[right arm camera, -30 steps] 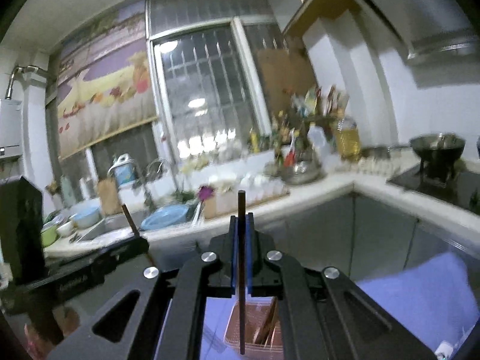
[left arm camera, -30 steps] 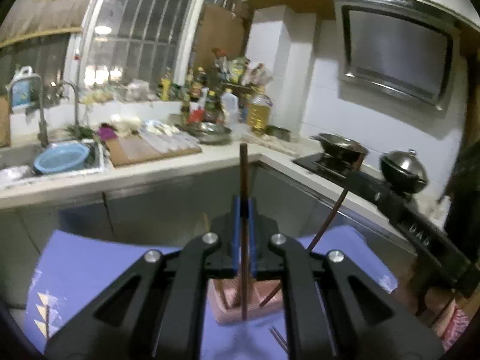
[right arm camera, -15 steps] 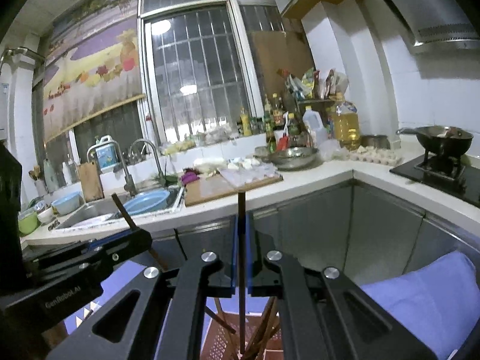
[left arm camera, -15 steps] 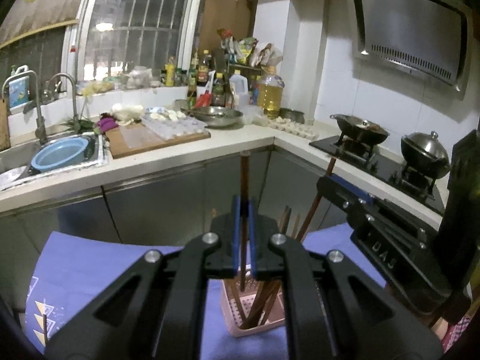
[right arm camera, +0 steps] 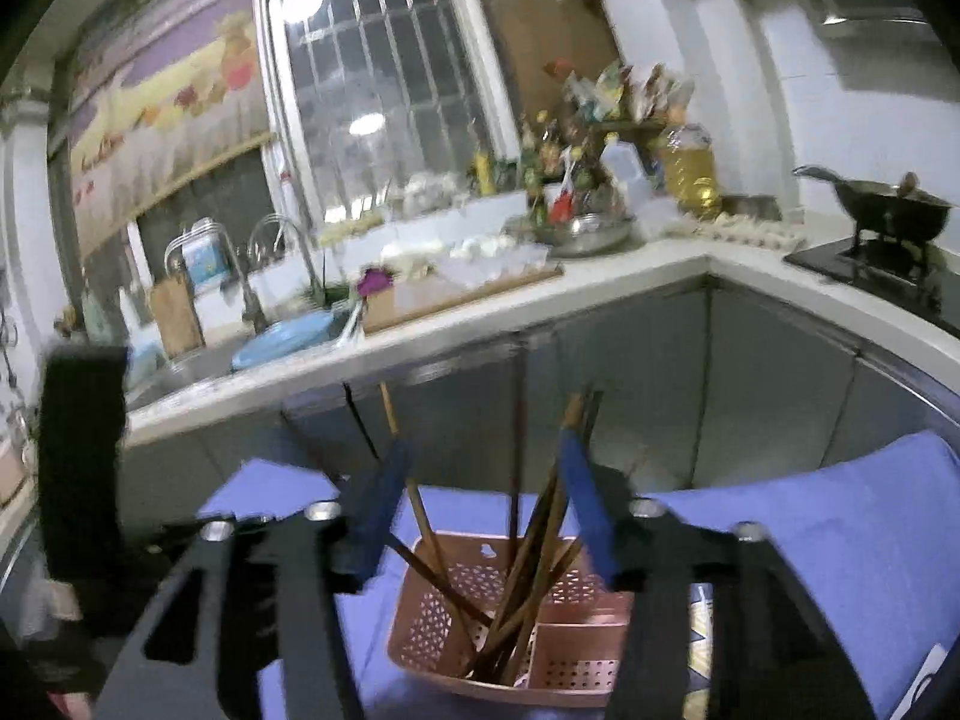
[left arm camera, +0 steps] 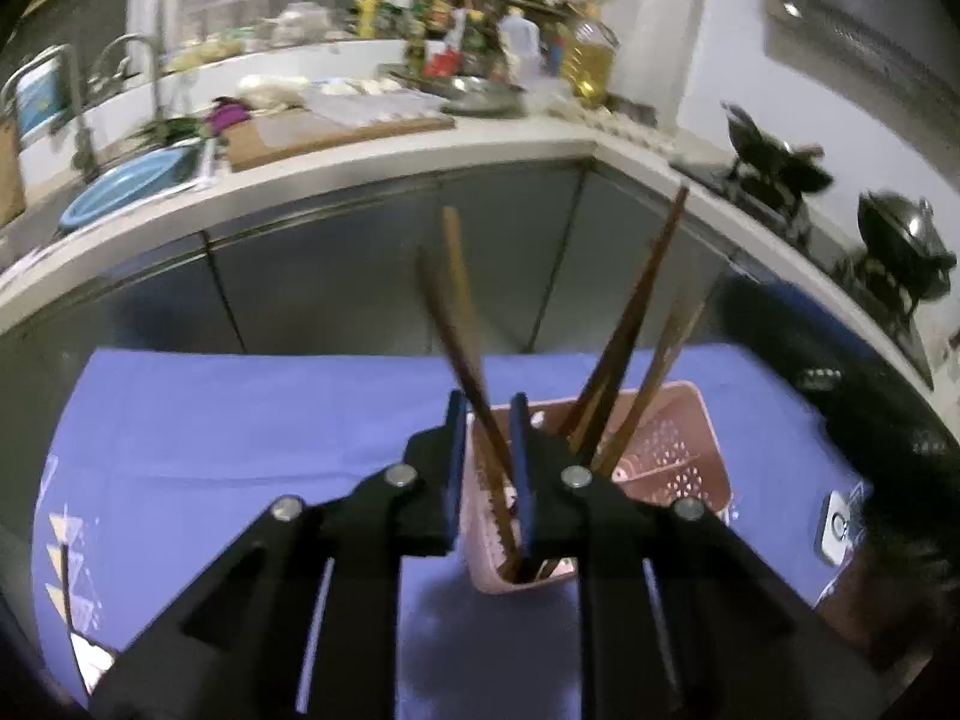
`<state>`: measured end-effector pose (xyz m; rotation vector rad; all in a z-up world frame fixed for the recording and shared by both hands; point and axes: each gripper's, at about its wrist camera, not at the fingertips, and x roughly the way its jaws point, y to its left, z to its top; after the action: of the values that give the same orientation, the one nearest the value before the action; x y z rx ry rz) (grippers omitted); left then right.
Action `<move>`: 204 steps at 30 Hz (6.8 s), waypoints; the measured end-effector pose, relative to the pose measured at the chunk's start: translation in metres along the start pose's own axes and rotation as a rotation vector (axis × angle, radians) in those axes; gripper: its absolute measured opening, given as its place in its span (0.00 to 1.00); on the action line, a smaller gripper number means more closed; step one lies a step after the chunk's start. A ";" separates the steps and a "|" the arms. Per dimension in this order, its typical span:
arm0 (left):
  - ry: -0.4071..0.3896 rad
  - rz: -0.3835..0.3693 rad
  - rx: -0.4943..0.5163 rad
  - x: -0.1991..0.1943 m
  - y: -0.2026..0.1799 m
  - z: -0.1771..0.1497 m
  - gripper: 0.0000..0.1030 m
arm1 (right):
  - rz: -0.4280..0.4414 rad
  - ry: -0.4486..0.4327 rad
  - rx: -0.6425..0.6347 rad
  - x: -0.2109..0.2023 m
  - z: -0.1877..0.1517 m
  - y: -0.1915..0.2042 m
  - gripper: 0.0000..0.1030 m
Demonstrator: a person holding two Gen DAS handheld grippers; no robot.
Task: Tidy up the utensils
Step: 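Raise both chopsticks upright and drop them into the pink basket, opening both grippers, then return both open grippers to the last chopsticks on the cloth, then pinch one chopstick with the left gripper while the right gripper pinches another, then lift both chopsticks upright into the pink basket and open both grippers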
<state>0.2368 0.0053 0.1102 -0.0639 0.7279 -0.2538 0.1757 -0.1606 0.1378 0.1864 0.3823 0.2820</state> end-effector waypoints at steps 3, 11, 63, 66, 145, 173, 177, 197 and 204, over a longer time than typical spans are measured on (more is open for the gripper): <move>-0.075 0.025 -0.061 -0.028 0.011 -0.007 0.28 | 0.014 -0.049 0.026 -0.035 -0.005 -0.002 0.62; -0.226 0.079 -0.079 -0.094 0.018 -0.068 0.43 | 0.069 0.013 0.116 -0.103 -0.087 -0.019 0.62; 0.318 -0.100 0.022 -0.007 -0.036 -0.238 0.44 | 0.099 0.579 0.169 -0.112 -0.269 -0.005 0.06; 0.309 -0.093 0.036 -0.006 -0.038 -0.238 0.44 | 0.154 0.591 0.233 -0.112 -0.272 -0.008 0.06; 0.393 -0.056 0.135 0.026 -0.023 -0.200 0.06 | -0.034 0.633 -0.172 0.009 -0.198 -0.012 0.41; -0.047 -0.259 0.111 -0.123 -0.017 -0.113 0.04 | 0.122 0.117 -0.105 -0.119 -0.095 -0.003 0.04; -0.077 -0.233 0.135 -0.126 -0.024 -0.110 0.04 | 0.099 0.098 -0.128 -0.123 -0.088 0.000 0.04; -0.362 -0.135 0.053 -0.155 -0.019 0.043 0.04 | 0.001 -0.255 -0.079 -0.067 0.062 0.012 0.04; -0.285 -0.092 0.075 -0.099 -0.021 0.046 0.04 | -0.025 -0.190 -0.111 -0.013 0.040 0.007 0.04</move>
<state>0.1920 0.0086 0.2116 -0.0605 0.4321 -0.3520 0.1786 -0.1633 0.1805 0.0981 0.1799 0.2578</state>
